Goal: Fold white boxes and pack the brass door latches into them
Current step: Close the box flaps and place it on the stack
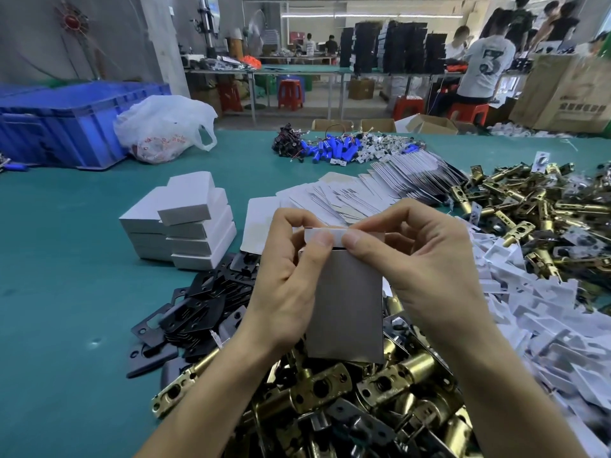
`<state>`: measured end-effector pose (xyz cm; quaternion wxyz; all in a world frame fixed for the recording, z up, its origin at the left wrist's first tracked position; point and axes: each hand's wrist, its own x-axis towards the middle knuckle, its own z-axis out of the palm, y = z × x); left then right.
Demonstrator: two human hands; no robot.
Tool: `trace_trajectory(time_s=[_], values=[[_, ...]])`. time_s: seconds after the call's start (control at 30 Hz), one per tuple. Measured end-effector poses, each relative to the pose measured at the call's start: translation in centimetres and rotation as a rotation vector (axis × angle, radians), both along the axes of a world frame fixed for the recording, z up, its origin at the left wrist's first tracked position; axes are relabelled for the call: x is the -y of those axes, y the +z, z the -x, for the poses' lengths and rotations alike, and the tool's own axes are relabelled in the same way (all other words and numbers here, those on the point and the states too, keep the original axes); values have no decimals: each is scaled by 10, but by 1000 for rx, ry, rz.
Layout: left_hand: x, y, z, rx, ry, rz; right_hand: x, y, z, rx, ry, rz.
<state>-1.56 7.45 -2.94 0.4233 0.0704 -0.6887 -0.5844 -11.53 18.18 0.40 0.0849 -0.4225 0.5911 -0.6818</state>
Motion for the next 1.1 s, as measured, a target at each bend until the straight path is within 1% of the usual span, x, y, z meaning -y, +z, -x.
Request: trace_trajectory(time_s=[0.23, 0.37, 0.47, 0.6, 0.73, 0.87, 1.1], values=[[-6, 0, 0, 9, 57, 7, 4, -3, -4, 65, 40, 34], [-7, -1, 0, 34, -57, -90, 2, -1, -1, 47, 120, -22], [-7, -1, -1, 41, -59, -75, -2, 0, 6, 52, 163, -49], [-5, -3, 1, -39, -63, -117, -4, 0, 12, -8, 169, -95], [-3, -1, 1, -72, -123, -158, -9, 0, 19, -67, 210, -121], [1, -1, 0, -64, -146, -126, -19, 2, 27, -70, 332, -185], [12, -7, -7, 37, -181, 8, -18, -3, 32, -137, 286, -213]])
